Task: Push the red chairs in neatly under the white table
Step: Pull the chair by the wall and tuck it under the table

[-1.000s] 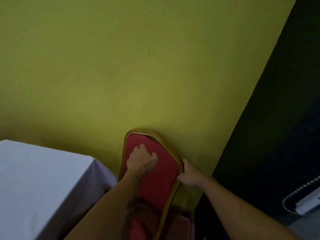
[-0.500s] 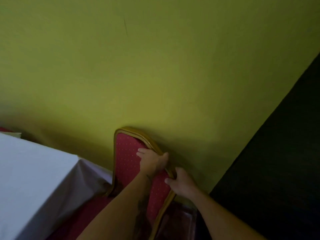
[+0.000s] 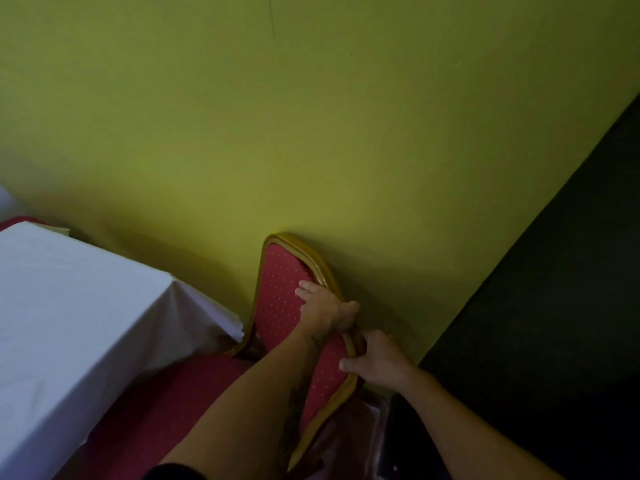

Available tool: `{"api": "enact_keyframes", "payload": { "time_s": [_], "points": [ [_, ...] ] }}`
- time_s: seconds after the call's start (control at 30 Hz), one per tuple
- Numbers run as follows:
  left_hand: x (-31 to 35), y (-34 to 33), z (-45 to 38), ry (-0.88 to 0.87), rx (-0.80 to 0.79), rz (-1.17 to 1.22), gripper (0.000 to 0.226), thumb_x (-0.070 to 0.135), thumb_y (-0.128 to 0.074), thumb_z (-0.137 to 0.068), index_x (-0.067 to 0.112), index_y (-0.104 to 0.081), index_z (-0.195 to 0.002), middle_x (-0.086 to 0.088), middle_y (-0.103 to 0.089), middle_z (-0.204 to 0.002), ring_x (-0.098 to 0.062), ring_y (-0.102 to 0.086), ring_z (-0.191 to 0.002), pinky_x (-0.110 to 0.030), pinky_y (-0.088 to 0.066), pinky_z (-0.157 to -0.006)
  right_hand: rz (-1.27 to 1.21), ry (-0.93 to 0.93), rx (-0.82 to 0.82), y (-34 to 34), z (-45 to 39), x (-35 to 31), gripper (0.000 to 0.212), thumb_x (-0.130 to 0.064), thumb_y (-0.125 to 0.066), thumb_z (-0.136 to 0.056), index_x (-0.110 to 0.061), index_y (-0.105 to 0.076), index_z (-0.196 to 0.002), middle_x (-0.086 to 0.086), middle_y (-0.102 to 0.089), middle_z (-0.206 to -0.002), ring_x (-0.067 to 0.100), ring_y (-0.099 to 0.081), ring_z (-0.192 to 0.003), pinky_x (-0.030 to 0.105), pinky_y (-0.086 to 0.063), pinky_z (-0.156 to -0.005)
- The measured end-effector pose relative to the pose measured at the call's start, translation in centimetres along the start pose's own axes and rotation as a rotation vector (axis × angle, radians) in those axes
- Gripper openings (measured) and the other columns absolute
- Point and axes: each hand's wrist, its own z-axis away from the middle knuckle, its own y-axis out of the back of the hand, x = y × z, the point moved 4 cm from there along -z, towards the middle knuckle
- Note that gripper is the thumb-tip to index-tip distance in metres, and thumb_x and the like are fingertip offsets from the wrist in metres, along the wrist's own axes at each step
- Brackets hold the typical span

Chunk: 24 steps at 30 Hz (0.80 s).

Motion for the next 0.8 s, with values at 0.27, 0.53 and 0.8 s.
{"api": "enact_keyframes", "payload": {
  "time_s": [0.27, 0.53, 0.8],
  "points": [
    [-3.7, -2.2, 7.6, -0.162, -0.234, -0.135, 0.111, 0.042, -0.070, -0.092, -0.001, 0.007, -0.160, -0.020, -0.003, -0.170, -0.038, -0.017, -0.154, -0.042, -0.024, -0.123, -0.112, -0.399, -0.446, -0.2, 8.9, 4.4, 0.028, 0.005, -0.054, -0.090, -0.006, -0.065, -0.113, 0.006, -0.078, -0.102, 0.017, -0.077, -0.091, 0.035, -0.058, -0.079],
    [-9.7, -5.2, 15.2, -0.229, -0.280, -0.114, 0.103, 0.038, -0.075, -0.087, 0.010, -0.012, -0.162, -0.012, -0.032, -0.164, -0.032, -0.035, -0.147, -0.036, -0.036, -0.116, -0.490, -0.320, 0.093, 2.6, 10.5, -0.2, 0.024, -0.015, -0.050, -0.103, -0.011, -0.063, -0.122, 0.009, -0.071, -0.101, 0.023, -0.067, -0.089, 0.041, -0.052, -0.084],
    [-10.2, -7.2, 14.2, -0.031, -0.243, 0.039, 0.111, 0.056, -0.075, -0.083, 0.006, -0.012, -0.160, -0.017, -0.030, -0.161, -0.036, -0.036, -0.144, -0.044, -0.037, -0.116, -0.172, -0.122, 0.157, 3.0, 9.0, -8.4, 0.024, -0.011, -0.054, -0.101, -0.003, -0.060, -0.122, 0.007, -0.059, -0.092, 0.031, -0.063, -0.104, 0.045, -0.052, -0.092]
  ]
}}
